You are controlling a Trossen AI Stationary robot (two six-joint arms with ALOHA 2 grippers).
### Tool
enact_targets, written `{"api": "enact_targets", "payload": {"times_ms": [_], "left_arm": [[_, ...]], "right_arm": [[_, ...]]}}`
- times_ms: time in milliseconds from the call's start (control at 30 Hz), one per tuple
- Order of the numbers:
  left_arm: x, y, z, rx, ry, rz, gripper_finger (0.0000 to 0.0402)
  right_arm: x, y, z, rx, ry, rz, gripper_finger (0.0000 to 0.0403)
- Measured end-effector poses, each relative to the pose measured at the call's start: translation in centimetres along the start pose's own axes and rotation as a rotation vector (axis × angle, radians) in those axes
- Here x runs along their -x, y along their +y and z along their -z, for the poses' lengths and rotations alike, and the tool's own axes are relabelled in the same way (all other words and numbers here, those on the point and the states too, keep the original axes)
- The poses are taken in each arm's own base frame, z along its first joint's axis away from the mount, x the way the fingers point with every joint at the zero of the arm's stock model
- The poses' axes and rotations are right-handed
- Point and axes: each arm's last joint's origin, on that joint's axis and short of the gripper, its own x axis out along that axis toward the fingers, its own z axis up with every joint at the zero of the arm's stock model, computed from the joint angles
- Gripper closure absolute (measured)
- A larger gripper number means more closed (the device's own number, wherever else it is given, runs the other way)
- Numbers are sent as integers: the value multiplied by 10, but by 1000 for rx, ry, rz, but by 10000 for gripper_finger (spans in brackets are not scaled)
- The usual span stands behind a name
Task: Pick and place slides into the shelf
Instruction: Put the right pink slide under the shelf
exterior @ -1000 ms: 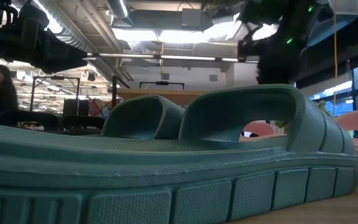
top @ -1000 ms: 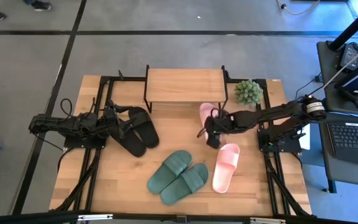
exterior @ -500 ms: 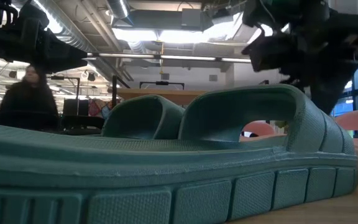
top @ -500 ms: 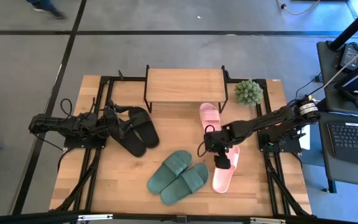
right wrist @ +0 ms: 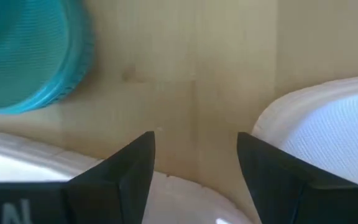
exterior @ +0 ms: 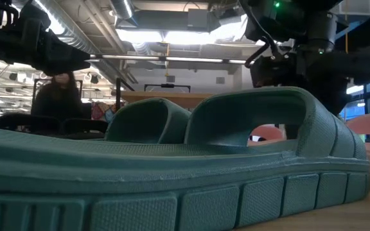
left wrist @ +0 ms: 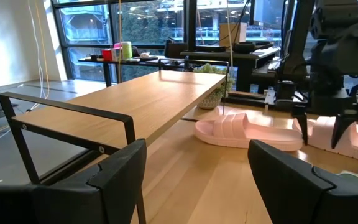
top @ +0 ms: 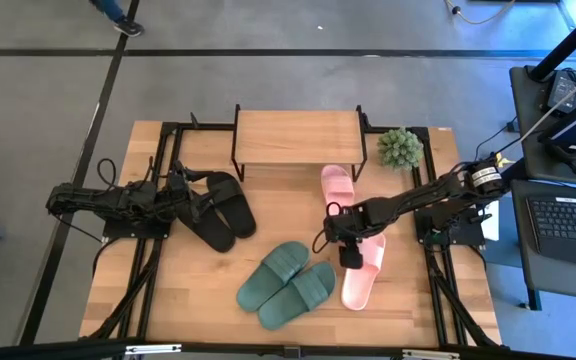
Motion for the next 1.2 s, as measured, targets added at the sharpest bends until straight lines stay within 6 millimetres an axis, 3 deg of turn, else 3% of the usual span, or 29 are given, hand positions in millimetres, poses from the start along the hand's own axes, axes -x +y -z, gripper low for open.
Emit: {"api": "enact_targets", "payload": {"times_ms": [933,1200], "left_arm": [[0,0,0,-1,0,0,128],[0,0,0,-2,0,0,128]], "right_arm": [[9,-93,-15,-95,-86,199,175],[12,-110,-15,-122,-102,228,175]]}}
